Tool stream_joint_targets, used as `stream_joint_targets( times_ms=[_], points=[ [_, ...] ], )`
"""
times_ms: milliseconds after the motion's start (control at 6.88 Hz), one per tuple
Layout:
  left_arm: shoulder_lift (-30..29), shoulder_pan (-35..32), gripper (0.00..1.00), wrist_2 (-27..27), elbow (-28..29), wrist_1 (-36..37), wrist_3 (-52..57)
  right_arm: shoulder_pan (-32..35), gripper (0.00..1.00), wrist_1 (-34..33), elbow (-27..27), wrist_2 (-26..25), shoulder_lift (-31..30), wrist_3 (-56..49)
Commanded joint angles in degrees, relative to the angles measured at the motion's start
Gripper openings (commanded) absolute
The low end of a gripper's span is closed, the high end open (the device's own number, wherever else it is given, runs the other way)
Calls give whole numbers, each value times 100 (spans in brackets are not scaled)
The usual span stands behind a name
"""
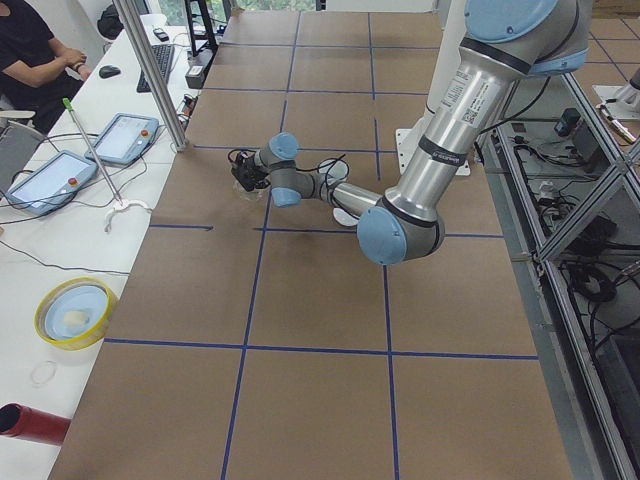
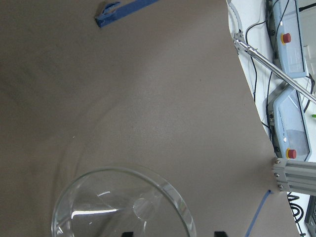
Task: Place funnel on cup
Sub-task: 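Grasp the funnel rim with the left gripper and lift it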
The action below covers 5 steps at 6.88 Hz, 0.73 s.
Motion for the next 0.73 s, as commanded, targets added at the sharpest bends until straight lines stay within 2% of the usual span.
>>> stream_joint_targets(
  times_ms=[0,145,436,582],
  points=[
    [-45,6,48,2,58,-2,5,0,100,0,-8,0,0,0],
    [-53,6,39,2,58,-11,14,0,100,0,-8,0,0,0],
    [-80,6,32,2,58,-11,22,0,100,0,0,0,0,0],
    [-88,6,25,2,58,-11,22,0,100,0,0,0,0,0]
  ],
)
